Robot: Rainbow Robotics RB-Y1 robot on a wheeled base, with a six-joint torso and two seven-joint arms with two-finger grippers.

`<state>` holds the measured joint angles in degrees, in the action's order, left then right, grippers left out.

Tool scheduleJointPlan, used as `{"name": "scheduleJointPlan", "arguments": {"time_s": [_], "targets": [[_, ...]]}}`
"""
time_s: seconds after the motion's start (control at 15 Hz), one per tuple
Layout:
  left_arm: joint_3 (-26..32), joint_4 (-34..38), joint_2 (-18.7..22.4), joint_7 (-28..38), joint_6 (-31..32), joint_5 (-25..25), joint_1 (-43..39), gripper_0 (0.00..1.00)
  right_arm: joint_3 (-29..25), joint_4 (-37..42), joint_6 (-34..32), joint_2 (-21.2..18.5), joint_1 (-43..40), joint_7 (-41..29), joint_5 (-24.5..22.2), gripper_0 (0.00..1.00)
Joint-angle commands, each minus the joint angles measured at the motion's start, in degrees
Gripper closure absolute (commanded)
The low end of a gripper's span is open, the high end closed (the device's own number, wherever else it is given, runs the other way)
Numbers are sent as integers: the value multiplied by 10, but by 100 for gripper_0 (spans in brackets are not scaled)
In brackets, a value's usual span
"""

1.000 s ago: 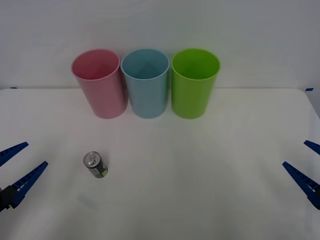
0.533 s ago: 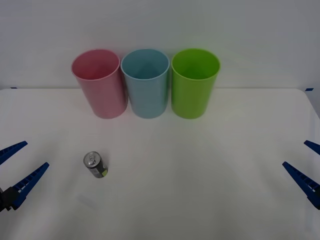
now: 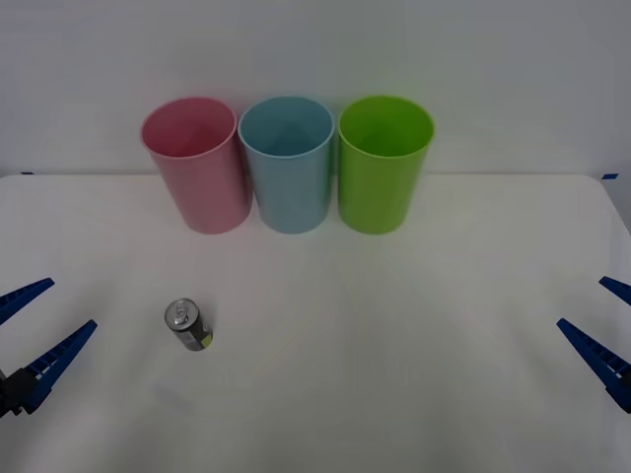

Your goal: Grasp the object on the table and drop it into the matching bin: aluminum can to the light blue bin, PET bottle to the pink bin.

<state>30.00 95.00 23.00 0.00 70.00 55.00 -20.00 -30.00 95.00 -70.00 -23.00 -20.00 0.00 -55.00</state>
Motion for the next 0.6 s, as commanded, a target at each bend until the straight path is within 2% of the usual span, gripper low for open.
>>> {"name": "scheduleJointPlan", "arguments": {"time_s": [0.07,0.2,0.6], "targets": [[0,0,0,0,0,0,0,0,0,0,0,0,0,0,0,0],[-11,-19,-24,-4,0,6,-3,0,0,0,0,0,0,0,0,0],[-21,-21,-7,-18,-3,2,-6,0,0,0,0,0,0,0,0,0]]}}
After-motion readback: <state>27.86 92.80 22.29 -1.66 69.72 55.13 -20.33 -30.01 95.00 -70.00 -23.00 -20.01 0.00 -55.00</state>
